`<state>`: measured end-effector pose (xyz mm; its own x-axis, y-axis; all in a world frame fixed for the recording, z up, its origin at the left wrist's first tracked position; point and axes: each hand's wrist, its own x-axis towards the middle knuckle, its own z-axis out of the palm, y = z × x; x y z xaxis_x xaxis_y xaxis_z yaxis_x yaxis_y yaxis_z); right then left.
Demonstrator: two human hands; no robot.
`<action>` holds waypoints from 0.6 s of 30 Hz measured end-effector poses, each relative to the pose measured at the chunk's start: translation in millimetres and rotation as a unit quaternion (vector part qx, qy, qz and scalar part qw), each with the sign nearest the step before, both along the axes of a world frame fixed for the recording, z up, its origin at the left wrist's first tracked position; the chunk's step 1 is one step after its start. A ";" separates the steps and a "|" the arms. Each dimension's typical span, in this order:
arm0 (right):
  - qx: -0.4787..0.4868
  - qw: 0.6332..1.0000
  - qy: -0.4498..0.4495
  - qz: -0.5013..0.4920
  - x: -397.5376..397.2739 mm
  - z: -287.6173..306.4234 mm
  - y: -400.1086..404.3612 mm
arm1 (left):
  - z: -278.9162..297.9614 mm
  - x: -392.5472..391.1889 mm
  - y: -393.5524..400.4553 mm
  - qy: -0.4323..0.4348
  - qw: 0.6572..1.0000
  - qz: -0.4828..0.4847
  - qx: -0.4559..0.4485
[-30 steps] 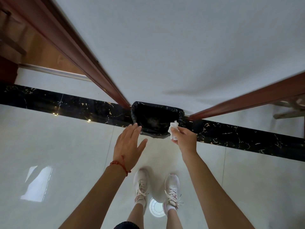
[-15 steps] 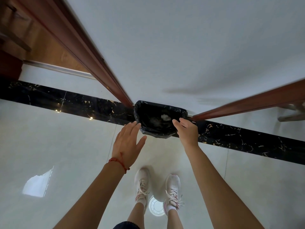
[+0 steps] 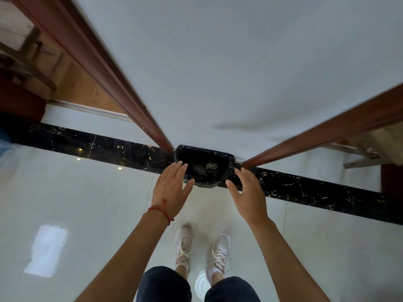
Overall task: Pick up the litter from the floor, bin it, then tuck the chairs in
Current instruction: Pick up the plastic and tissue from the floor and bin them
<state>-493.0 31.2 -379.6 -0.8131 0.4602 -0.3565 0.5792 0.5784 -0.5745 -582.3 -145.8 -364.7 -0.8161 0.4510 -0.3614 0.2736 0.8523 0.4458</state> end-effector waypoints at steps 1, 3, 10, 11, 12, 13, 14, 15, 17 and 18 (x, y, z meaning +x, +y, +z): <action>0.008 1.000 0.004 0.007 1.8 11.5 1.6 | 9.7 2.8 1.7 0.000 1.000 0.001 0.001; 0.024 0.999 0.010 0.025 4.5 35.6 4.0 | 29.5 8.6 5.2 0.002 1.000 0.006 0.002; 0.058 0.997 0.027 0.040 18.1 115.2 11.3 | 98.0 24.1 16.6 0.035 0.999 0.003 0.020; 0.062 0.997 0.030 0.038 21.6 124.6 11.9 | 107.7 25.4 18.3 0.041 0.999 0.001 0.024; 0.065 0.997 0.033 0.037 25.7 133.7 12.8 | 117.2 27.0 20.3 0.049 0.998 -0.001 0.029; 0.068 0.996 0.039 0.039 29.6 142.0 13.6 | 126.1 28.9 22.2 0.059 0.998 -0.005 0.034; 0.072 0.996 0.045 0.040 33.4 149.7 14.7 | 135.1 31.0 23.9 0.067 0.997 -0.009 0.039; 0.078 0.995 0.051 0.040 37.5 157.7 16.0 | 143.9 33.7 25.5 0.072 0.996 -0.012 0.042; 0.092 0.993 0.058 0.038 45.8 172.8 19.7 | 160.0 39.7 28.4 0.074 0.996 -0.019 0.044; 0.100 0.992 0.059 0.039 50.1 179.6 21.3 | 167.0 43.0 29.6 0.075 0.996 -0.022 0.044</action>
